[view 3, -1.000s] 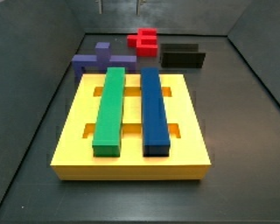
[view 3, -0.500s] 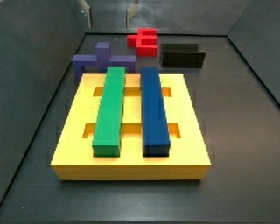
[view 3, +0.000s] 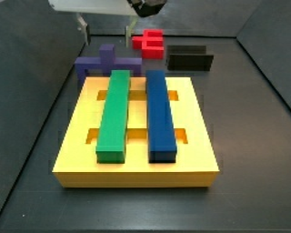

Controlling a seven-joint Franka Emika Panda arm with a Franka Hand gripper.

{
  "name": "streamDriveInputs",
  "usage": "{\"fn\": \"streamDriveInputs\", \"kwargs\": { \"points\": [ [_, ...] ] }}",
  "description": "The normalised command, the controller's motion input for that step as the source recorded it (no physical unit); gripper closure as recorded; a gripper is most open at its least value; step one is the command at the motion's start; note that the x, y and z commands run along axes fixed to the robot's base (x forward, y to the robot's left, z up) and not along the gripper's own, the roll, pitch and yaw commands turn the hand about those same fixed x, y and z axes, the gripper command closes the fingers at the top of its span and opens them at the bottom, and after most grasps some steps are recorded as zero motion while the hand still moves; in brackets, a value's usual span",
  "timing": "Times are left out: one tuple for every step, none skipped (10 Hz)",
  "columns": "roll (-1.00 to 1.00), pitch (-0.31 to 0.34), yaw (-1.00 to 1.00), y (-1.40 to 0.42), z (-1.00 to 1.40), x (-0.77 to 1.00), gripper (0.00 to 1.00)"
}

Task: Pick up the purple object. Move up. Move to above the board. Insert the purple object.
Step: Pick up the purple object.

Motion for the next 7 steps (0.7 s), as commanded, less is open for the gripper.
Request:
{"fn": "streamDriveInputs", "kwargs": {
  "points": [
    [-0.01, -0.059, -0.07, -0.02, -0.28, -0.23, 0.0],
    [0.0, -0.077, 0.08, 0.01, -0.28, -0.33, 0.0],
    [0.03, -0.063, 0.25, 0.0, -0.26, -0.26, 0.0],
    [0.02, -0.059, 0.26, 0.0, -0.24, -0.19, 0.0],
    [0.0, -0.029, 0.23, 0.0, -0.24, -0.14, 0.0],
    [0.0, 0.0, 0.17, 0.0, -0.2, -0.05, 0.0],
    [0.0, 0.0, 0.0, 0.0, -0.15, 0.0, 0.0]
  ]
}}
